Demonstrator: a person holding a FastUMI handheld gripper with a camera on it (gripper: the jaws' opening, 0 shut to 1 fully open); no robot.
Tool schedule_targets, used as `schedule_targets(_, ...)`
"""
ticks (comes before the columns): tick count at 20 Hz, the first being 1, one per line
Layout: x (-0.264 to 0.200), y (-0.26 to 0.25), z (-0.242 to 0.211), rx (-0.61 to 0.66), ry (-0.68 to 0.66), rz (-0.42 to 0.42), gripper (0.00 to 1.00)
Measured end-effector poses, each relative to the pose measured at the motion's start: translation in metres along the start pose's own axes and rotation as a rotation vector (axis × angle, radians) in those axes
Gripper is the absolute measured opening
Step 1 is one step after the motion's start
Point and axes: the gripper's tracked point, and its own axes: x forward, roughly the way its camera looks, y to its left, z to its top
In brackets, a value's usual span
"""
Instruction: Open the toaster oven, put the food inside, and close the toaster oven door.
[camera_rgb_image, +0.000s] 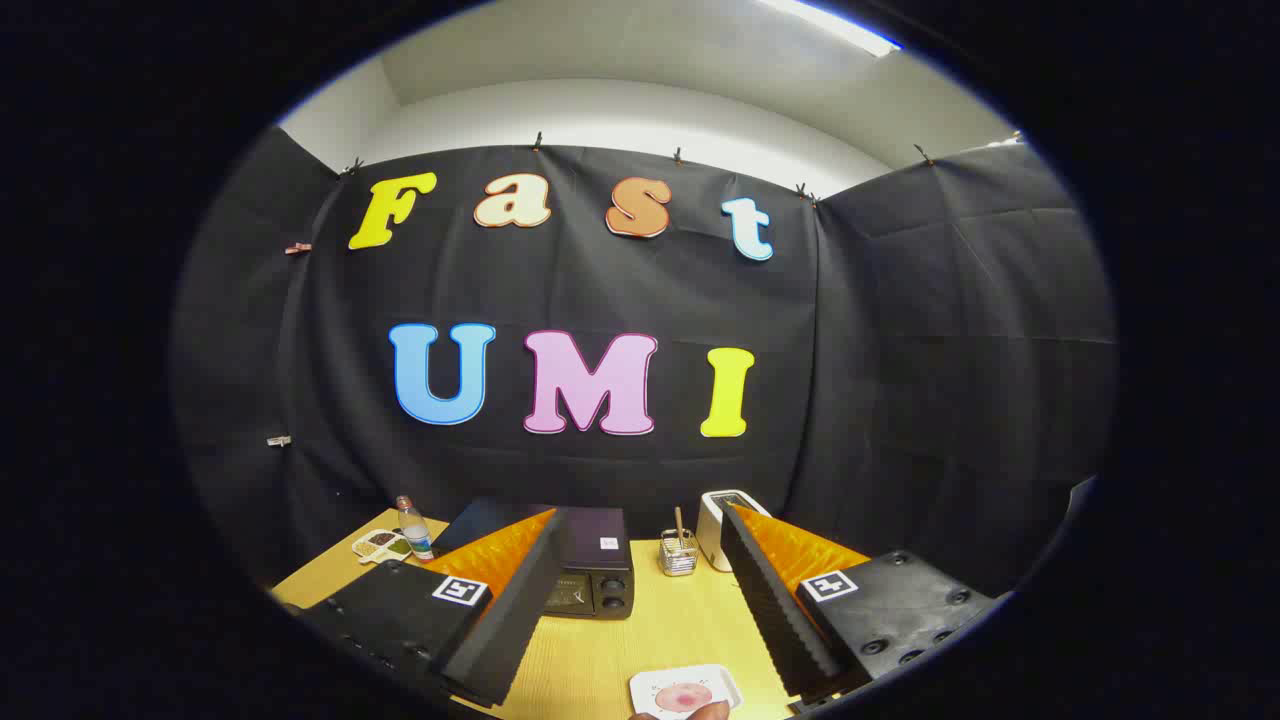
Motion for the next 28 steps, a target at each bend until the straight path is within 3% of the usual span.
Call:
schedule_targets(14, 0.008, -0.016, 0.001, 0.018, -0.01, -0.025, 0.97)
schedule_targets(28, 0.023, 0.015, -0.006, 0.013, -0.02, -0.001, 0.97)
